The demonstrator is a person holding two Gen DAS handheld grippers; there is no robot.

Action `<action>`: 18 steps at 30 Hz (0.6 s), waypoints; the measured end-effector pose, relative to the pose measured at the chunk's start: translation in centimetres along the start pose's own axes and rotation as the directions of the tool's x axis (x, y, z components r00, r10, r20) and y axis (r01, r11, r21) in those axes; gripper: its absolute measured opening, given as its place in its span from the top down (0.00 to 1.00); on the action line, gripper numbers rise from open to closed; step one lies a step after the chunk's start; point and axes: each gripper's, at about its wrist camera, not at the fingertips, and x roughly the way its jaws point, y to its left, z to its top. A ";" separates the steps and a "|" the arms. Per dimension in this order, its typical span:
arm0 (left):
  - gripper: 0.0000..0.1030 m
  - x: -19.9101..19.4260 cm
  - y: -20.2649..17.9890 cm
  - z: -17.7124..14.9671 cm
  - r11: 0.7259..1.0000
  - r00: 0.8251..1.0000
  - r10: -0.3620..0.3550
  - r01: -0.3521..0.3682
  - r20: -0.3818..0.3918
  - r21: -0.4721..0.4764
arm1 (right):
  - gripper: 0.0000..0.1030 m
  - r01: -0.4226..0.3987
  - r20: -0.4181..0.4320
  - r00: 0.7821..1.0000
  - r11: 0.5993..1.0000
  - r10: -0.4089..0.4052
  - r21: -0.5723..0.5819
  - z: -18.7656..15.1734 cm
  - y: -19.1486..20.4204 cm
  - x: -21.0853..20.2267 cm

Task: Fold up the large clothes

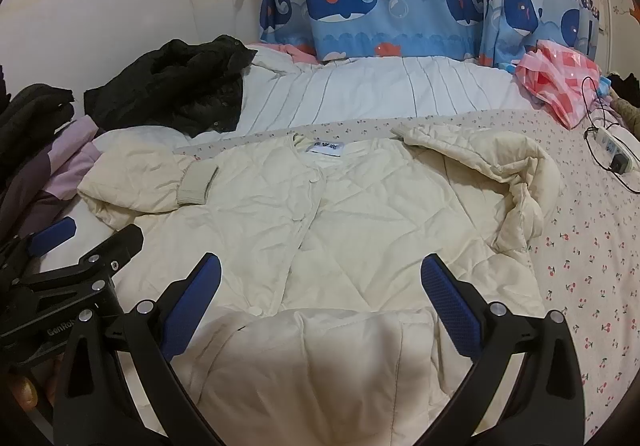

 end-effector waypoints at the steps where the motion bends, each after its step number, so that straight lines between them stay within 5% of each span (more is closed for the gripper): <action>1: 0.06 0.1 0.0 0.0 1.000 1.000 -0.002 0.002 -0.003 -0.001 | 0.06 0.001 -0.002 1.000 1.000 -0.001 0.000 0.0 0.0 0.1; 12: 0.06 0.6 -0.1 0.4 1.000 1.000 -0.016 0.016 -0.019 -0.016 | 0.06 0.020 -0.021 1.000 1.000 -0.020 0.002 -0.1 -0.2 0.7; 18: 0.06 1.0 -0.2 0.7 0.999 0.998 -0.038 0.038 -0.044 -0.018 | 0.06 0.124 0.001 0.992 0.986 -0.125 -0.114 0.3 0.5 0.7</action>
